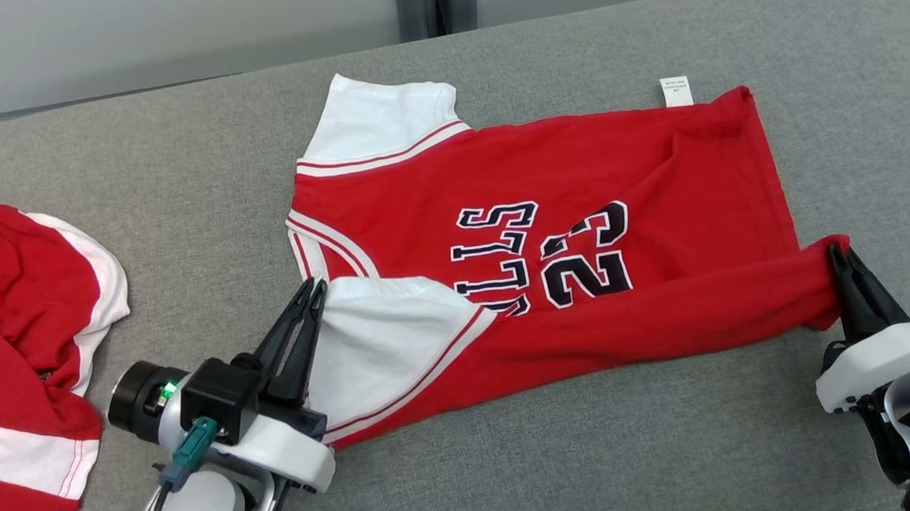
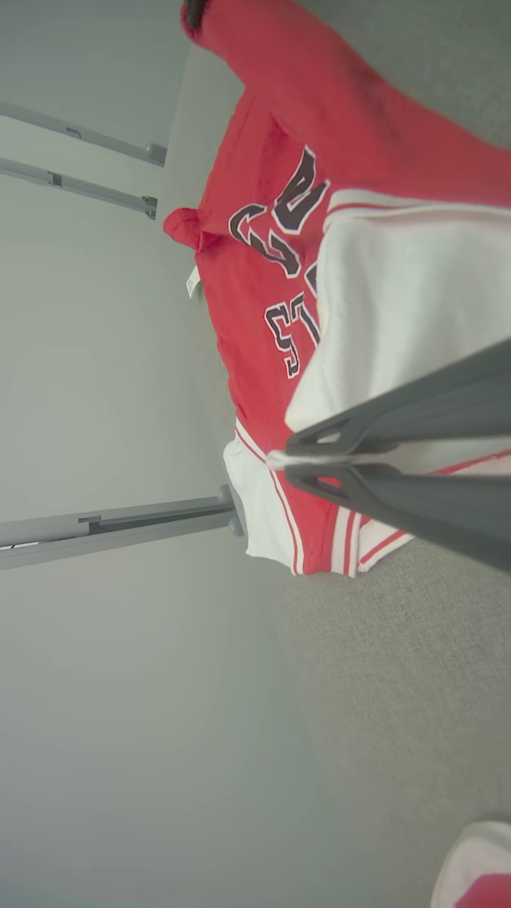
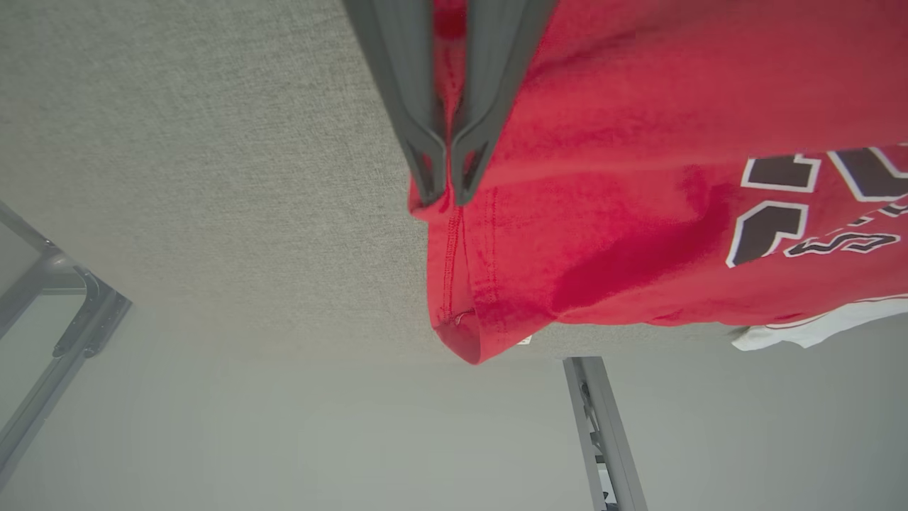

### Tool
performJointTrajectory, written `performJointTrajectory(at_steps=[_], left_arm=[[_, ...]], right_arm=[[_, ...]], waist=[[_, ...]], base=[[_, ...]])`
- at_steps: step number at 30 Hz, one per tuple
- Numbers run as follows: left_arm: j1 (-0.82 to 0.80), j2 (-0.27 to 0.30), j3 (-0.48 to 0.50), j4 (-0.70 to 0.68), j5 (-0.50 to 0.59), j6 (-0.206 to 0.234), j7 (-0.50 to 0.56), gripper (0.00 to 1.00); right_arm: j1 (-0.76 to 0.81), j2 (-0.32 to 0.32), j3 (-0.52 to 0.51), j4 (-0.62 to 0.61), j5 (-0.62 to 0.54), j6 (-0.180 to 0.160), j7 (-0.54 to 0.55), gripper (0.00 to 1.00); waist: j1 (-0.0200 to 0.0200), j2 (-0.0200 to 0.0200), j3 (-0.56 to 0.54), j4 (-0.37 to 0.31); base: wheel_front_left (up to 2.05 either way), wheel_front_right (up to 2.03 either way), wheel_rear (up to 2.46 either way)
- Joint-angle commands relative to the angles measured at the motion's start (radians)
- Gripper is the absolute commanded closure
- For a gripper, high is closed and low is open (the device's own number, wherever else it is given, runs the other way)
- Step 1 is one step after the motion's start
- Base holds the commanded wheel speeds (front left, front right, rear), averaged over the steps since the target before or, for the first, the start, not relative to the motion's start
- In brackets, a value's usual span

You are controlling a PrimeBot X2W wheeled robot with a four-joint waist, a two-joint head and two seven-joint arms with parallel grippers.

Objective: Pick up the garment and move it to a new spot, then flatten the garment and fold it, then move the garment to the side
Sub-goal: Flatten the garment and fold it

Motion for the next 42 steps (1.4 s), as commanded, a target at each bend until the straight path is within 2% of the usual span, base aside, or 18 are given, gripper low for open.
performJointTrajectory(at_steps=[1, 4, 8, 9, 12, 13, 15, 16, 17, 18, 23, 27, 33, 42], left_arm=[[-0.036, -0.003, 0.010, 0.016, 0.025, 0.008, -0.009, 1.00], [-0.071, -0.012, 0.026, 0.018, 0.047, 0.014, -0.011, 1.00], [-0.088, -0.016, 0.026, 0.067, 0.057, -0.014, -0.011, 1.00], [-0.098, -0.018, 0.020, 0.088, 0.059, -0.025, -0.011, 0.96], [-0.121, -0.031, 0.009, 0.167, 0.056, -0.040, -0.011, 0.71], [-0.131, -0.034, 0.005, 0.197, 0.057, -0.045, -0.011, 0.62], [-0.153, -0.044, 0.003, 0.239, 0.050, -0.053, -0.012, 0.57], [-0.162, -0.048, 0.003, 0.259, 0.045, -0.056, -0.012, 0.44], [-0.168, -0.052, 0.006, 0.274, 0.043, -0.055, -0.012, 0.00], [-0.174, -0.057, 0.011, 0.286, 0.037, -0.053, -0.012, 0.00], [-0.164, -0.073, 0.036, 0.306, 0.013, -0.041, -0.012, 0.00], [-0.108, -0.086, 0.074, 0.300, -0.050, -0.030, 0.007, 0.00], [0.008, -0.125, 0.124, 0.263, -0.197, -0.043, 0.134, 0.00], [0.091, -0.145, 0.169, 0.276, -0.316, 0.014, 0.307, 0.00]], right_arm=[[-0.023, 0.005, -0.006, 0.007, -0.010, 0.000, -0.001, 1.00], [-0.043, 0.016, -0.017, 0.015, -0.027, 0.000, -0.001, 1.00], [-0.065, 0.026, -0.010, 0.042, -0.039, 0.000, -0.001, 1.00], [-0.071, 0.026, -0.007, 0.053, -0.045, 0.000, -0.001, 0.99], [-0.086, 0.030, 0.000, 0.079, -0.055, 0.000, -0.001, 0.87], [-0.091, 0.033, 0.002, 0.089, -0.058, 0.000, -0.001, 0.77], [-0.099, 0.039, 0.003, 0.101, -0.067, 0.000, -0.001, 0.57], [-0.102, 0.041, 0.002, 0.109, -0.070, 0.000, -0.001, 0.40], [-0.102, 0.040, 0.001, 0.117, -0.074, 0.000, -0.001, 0.09], [-0.100, 0.040, -0.001, 0.123, -0.079, 0.000, -0.001, 0.00], [-0.077, 0.040, -0.041, 0.099, -0.103, 0.000, -0.001, 0.00], [-0.033, 0.049, -0.100, 0.040, -0.123, 0.000, -0.001, 0.00], [0.047, 0.074, -0.156, -0.019, -0.138, 0.000, -0.001, 0.00], [0.101, 0.111, -0.135, -0.046, -0.130, 0.000, -0.001, 0.00]], waist=[[0.0000, -0.0001, 0.013, 0.000], [0.0000, -0.0001, 0.028, -0.002], [0.0000, -0.0001, 0.043, 0.001], [0.0000, -0.0001, 0.045, 0.001], [0.0000, -0.0001, 0.050, 0.003], [0.0000, -0.0001, 0.050, 0.004], [0.0000, -0.0001, 0.048, 0.005], [0.0000, -0.0001, 0.045, 0.006], [0.0000, -0.0001, 0.041, 0.007], [0.0000, -0.0001, 0.036, 0.008], [0.0000, -0.0001, 0.007, 0.014], [0.0000, -0.0001, -0.030, 0.014], [0.0000, -0.0001, -0.079, 0.013], [0.0000, -0.0001, -0.104, -0.020]], base=[[0.00, 0.00, 0.00], [0.00, 0.00, 0.00], [0.00, 0.00, 0.00], [0.00, 0.00, 0.00], [0.00, 0.00, 0.00], [0.00, 0.00, 0.00], [0.00, 0.00, 0.00], [0.00, 0.00, 0.00], [0.00, 0.00, 0.00], [0.00, 0.00, 0.00], [0.00, 0.00, 0.00], [0.00, 0.00, 0.00], [0.00, 0.00, 0.00], [0.00, 0.00, 0.00]])
